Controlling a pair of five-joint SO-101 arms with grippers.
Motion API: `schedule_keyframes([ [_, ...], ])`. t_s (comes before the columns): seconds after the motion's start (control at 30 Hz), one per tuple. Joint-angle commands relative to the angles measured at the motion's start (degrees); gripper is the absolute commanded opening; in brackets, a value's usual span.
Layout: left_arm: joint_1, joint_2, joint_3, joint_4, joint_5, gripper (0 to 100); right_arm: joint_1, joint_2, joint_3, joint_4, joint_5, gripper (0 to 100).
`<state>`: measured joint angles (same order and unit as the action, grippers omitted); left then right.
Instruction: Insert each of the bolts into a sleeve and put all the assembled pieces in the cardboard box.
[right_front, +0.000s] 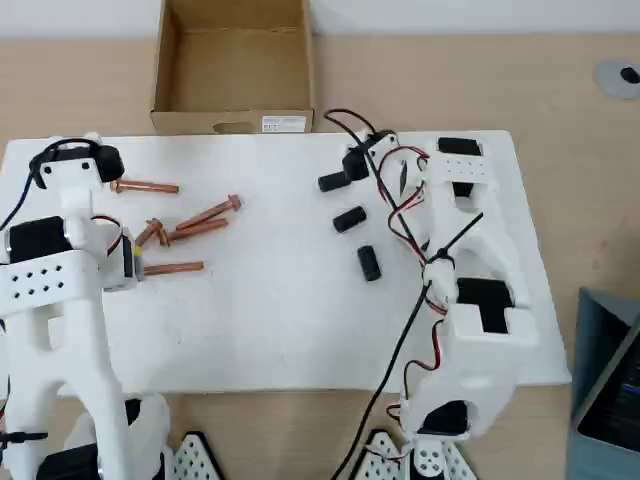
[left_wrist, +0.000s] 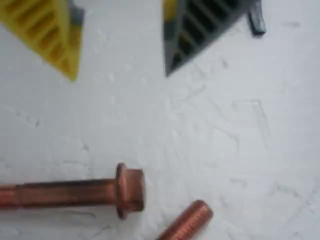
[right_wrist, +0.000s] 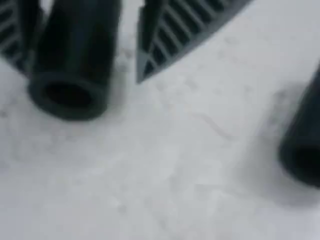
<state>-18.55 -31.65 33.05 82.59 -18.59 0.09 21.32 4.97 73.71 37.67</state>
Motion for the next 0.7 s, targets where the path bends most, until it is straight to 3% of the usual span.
schedule_keyframes([
  [0.0,-0.4,-0.2,-0.3,0.1,-0.4,12,-0.5,2.9,-0.5,-1.3,-1.2,8.0],
  [0.1,-0.4,-0.3,-0.4,0.2,-0.4,12,-0.5,3.6,-0.7,-1.1,-1.3,1.2],
  [0.37,-0.5,-0.3,-0.5,0.3,-0.4,12,-0.7,-1.6,-1.9,2.2,-3.4,1.1],
  [0.67,-0.5,-0.4,-5.2,6.5,-0.1,12,-1.5,-21.1,-9.9,18.0,-7.6,1.1],
])
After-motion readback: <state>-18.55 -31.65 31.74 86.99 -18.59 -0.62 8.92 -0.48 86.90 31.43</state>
